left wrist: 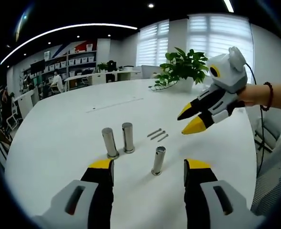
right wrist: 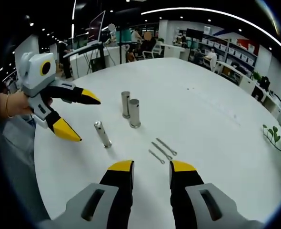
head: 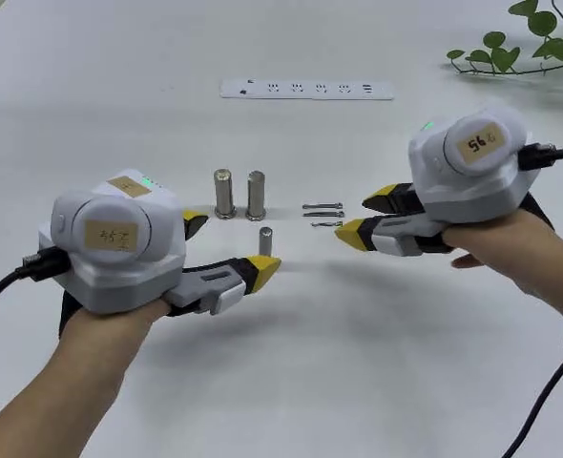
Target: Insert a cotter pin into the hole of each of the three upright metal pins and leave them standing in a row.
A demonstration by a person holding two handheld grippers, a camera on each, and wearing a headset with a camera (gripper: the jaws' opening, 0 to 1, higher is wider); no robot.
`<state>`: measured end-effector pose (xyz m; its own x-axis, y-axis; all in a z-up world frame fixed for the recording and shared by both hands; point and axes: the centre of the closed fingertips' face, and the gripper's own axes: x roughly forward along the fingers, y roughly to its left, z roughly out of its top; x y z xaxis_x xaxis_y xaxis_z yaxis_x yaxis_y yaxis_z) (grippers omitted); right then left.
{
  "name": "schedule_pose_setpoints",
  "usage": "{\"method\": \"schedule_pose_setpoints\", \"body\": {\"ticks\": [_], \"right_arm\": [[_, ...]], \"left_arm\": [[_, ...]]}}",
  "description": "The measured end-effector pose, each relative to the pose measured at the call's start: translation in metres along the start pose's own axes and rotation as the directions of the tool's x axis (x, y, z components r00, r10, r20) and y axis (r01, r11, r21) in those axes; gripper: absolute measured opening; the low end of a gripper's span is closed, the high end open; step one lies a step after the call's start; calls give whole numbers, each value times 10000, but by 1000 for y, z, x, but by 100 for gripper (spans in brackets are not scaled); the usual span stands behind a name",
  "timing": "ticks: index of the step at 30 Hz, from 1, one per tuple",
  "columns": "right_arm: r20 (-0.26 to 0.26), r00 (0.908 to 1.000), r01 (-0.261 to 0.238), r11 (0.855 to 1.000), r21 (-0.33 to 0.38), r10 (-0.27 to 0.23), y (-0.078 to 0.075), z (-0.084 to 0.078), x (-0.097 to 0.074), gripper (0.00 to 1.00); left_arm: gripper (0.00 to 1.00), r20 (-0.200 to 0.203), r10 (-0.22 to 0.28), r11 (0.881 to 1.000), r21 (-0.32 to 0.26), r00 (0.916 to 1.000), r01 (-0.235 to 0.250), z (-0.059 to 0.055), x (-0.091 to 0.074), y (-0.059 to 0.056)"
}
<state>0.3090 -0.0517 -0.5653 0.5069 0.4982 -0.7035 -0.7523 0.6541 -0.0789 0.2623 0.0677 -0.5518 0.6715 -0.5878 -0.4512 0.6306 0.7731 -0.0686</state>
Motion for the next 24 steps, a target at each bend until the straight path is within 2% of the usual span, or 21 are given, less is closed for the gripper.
{"method": "schedule_pose_setpoints", "body": {"ticks": [1,5,9,11,13,16,19,24], "right_arm": [[-65,9999,-86,10000,-27,86,-2,1,3,22],[-235,9991,-364,9993,-87,361,0,2,8,18],[-589,9958,-718,9973,-160,708,-5,0,19,17],[-849,9923,-923,9954,-274,897,-5,-3,25,17],[-1111,9889,-1036,9938,-397,987,-8,-7,29,17],[-1715,9812,-1051,9903,-904,885,-4,-16,35,17],[-1906,9770,-1184,9867,-1112,958,1,-17,38,16],[-2313,9670,-1437,9786,-1476,1071,2,-19,41,16]], "left_arm": [[59,-20,27,9999,153,10000,-27,0,-1,1],[66,-75,58,9999,-132,10000,-59,-1,-6,5],[74,-81,298,9990,-332,9995,-300,-1,-12,10],[75,-42,299,9990,-317,9995,-301,-1,-13,9],[77,-165,339,9993,-121,9993,-341,-3,-14,9],[79,-215,346,9992,-188,9992,-350,-4,-16,9],[81,-306,480,9988,102,9984,-477,-6,-17,9],[83,-233,510,9987,92,9984,-508,-5,-19,10]]}}
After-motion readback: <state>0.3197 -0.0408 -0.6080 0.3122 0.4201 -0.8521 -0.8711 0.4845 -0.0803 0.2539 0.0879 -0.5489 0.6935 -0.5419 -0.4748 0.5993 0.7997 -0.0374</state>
